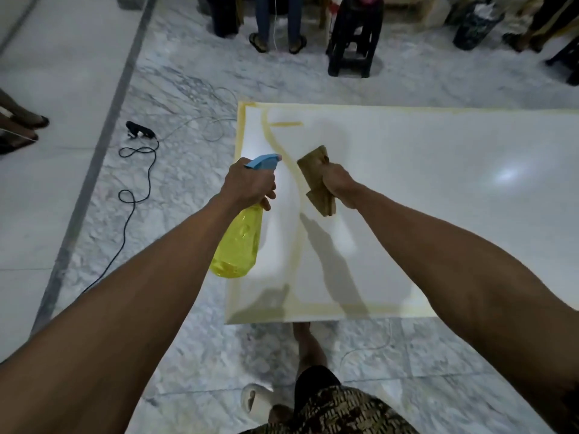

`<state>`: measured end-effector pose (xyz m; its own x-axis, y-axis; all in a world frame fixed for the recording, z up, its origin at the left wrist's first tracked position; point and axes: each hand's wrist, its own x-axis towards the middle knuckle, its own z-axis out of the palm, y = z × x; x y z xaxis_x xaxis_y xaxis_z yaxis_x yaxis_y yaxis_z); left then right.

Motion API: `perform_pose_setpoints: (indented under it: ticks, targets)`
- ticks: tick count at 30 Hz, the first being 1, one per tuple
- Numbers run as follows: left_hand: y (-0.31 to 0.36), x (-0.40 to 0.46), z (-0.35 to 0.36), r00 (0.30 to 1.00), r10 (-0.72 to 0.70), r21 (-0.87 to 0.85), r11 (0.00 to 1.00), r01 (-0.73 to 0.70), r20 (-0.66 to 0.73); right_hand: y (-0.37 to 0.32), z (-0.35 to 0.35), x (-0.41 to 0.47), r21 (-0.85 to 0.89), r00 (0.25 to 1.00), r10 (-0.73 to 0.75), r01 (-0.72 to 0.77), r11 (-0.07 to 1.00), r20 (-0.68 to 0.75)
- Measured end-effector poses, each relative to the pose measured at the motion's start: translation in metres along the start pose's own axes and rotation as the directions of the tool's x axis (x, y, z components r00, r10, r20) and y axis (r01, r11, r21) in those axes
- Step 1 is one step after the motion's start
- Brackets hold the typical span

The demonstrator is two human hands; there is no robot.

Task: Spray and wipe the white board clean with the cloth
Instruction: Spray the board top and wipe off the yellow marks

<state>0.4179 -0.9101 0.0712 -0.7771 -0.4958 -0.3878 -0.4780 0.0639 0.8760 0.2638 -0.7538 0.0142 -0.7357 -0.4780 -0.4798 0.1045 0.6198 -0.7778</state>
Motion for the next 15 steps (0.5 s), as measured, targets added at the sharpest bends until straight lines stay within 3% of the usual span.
perform_pose_setpoints:
  ticks: [7,10,13,15]
  targets:
    - [0.027,0.118,-0.009,0.992,-0.113,-0.088,0.99,0.107,-0.062,-0.066,-0.022,0.184,-0.394,0.954,-0.294,0.248,0.885,-0.062]
    - [0.033,0.175,-0.016,0.985,-0.136,-0.066,0.989,0.13,-0.104,-0.091,-0.007,0.262,-0.613,0.892,-0.451,0.361,0.703,0.008]
    - [0.03,0.219,-0.027,0.972,-0.179,-0.046,0.984,0.174,-0.154,-0.078,0.031,0.316,-0.804,0.916,-0.315,0.376,0.461,0.248]
    - [0.024,0.239,-0.031,0.971,-0.172,-0.019,0.985,0.171,-0.167,-0.047,0.056,0.334,-0.848,0.913,-0.334,0.359,0.39,0.233]
